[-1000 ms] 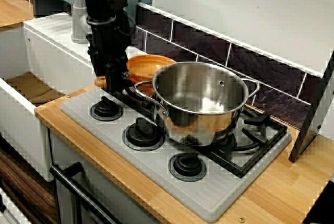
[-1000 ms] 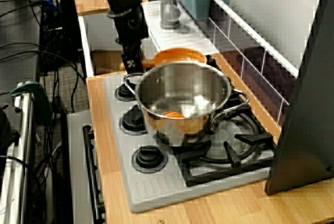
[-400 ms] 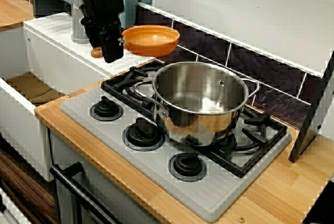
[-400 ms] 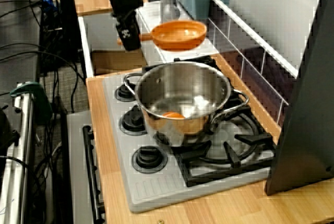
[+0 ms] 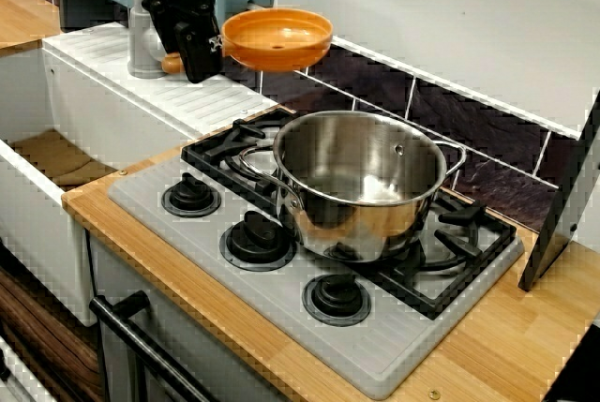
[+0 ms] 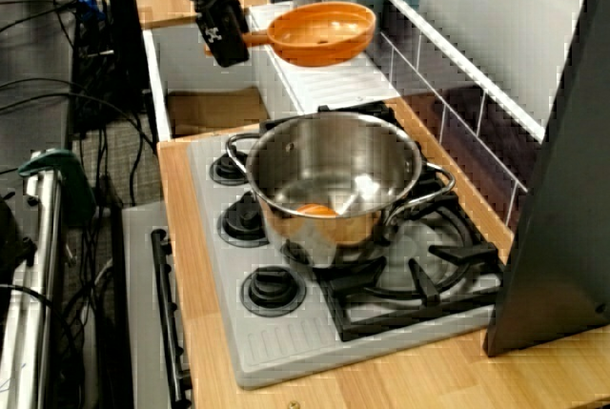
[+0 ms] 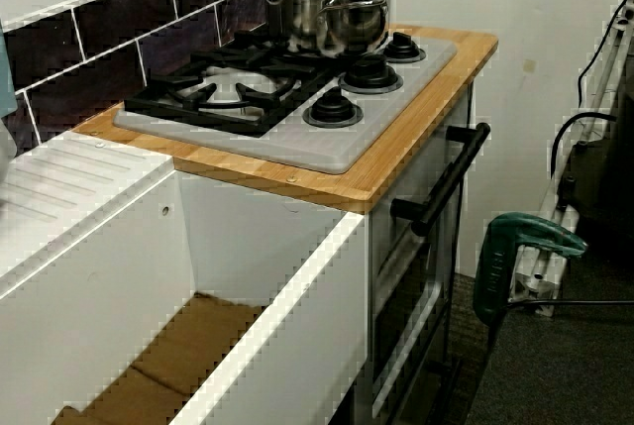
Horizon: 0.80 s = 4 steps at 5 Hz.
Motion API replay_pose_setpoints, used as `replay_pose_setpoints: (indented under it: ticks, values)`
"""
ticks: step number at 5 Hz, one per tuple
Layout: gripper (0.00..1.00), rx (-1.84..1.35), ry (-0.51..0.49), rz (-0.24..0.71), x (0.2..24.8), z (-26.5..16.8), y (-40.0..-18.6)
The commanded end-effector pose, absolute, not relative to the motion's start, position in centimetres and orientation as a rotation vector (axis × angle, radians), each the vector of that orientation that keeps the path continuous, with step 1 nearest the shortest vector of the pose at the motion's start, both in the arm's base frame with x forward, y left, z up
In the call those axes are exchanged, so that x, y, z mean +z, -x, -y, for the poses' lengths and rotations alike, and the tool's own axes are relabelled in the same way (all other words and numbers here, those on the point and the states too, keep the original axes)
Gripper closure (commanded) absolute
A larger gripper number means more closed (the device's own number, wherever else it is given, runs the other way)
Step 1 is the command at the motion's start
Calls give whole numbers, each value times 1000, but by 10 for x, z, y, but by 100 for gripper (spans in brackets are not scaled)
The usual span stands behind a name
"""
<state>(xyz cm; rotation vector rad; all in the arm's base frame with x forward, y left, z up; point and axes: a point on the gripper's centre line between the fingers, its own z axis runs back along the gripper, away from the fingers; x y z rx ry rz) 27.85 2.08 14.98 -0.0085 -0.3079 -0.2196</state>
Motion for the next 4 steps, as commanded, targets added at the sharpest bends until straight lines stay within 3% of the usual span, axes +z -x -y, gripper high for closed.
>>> replay_pose_setpoints:
  ticks: [1, 2, 3, 4]
  values:
    - [100, -326, -175, 334, 169, -16, -285]
    - [100, -350, -283, 370, 168, -13, -285]
    - [100, -358, -279, 376, 174, -9, -281]
    - [100, -380, -350, 431, 175, 3, -274]
